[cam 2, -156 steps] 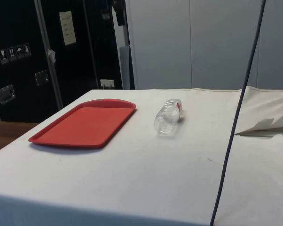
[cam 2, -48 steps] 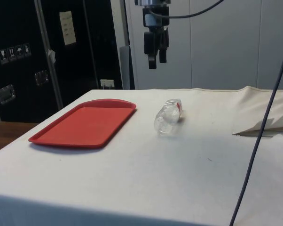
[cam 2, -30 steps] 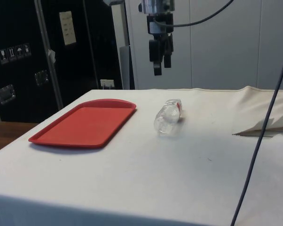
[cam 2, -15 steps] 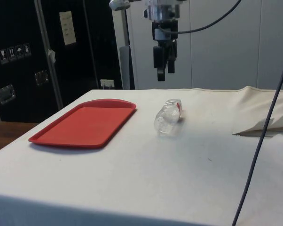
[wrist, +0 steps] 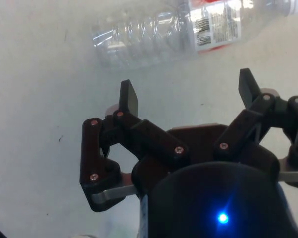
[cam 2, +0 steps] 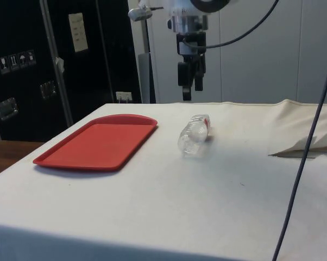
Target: Place the bottle upright on the tray.
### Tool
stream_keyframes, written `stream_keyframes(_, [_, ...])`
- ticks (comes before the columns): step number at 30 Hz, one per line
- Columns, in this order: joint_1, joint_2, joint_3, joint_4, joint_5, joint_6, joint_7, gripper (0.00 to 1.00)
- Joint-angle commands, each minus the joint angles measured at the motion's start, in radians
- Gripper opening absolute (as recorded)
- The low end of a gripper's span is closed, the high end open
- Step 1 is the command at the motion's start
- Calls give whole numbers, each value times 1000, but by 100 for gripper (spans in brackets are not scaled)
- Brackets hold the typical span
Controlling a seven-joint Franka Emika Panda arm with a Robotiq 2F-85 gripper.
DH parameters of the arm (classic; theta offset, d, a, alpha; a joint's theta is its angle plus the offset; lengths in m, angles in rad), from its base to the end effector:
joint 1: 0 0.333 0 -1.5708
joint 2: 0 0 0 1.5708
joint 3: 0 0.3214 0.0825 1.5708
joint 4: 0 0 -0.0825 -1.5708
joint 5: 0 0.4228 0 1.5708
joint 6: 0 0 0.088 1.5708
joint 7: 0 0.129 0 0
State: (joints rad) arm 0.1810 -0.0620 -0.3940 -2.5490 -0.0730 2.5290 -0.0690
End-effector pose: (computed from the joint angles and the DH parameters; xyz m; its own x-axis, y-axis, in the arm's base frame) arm 0.4679 -0.0989 0.2463 0.9958 -0.0843 0.0358 -0.0851 -0.9961 0.0229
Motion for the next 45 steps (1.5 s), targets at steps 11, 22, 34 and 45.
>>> stream_keyframes(11, [0, 37, -12, -7, 23, 47, -8, 100])
stream_keyframes(22, [2, 60, -10, -27, 27, 103, -15, 100])
stream_keyframes(34, [1, 86, -7, -35, 35, 142, -30, 100])
stream_keyframes(45, [1, 106, -4, -32, 82, 138, -63, 100])
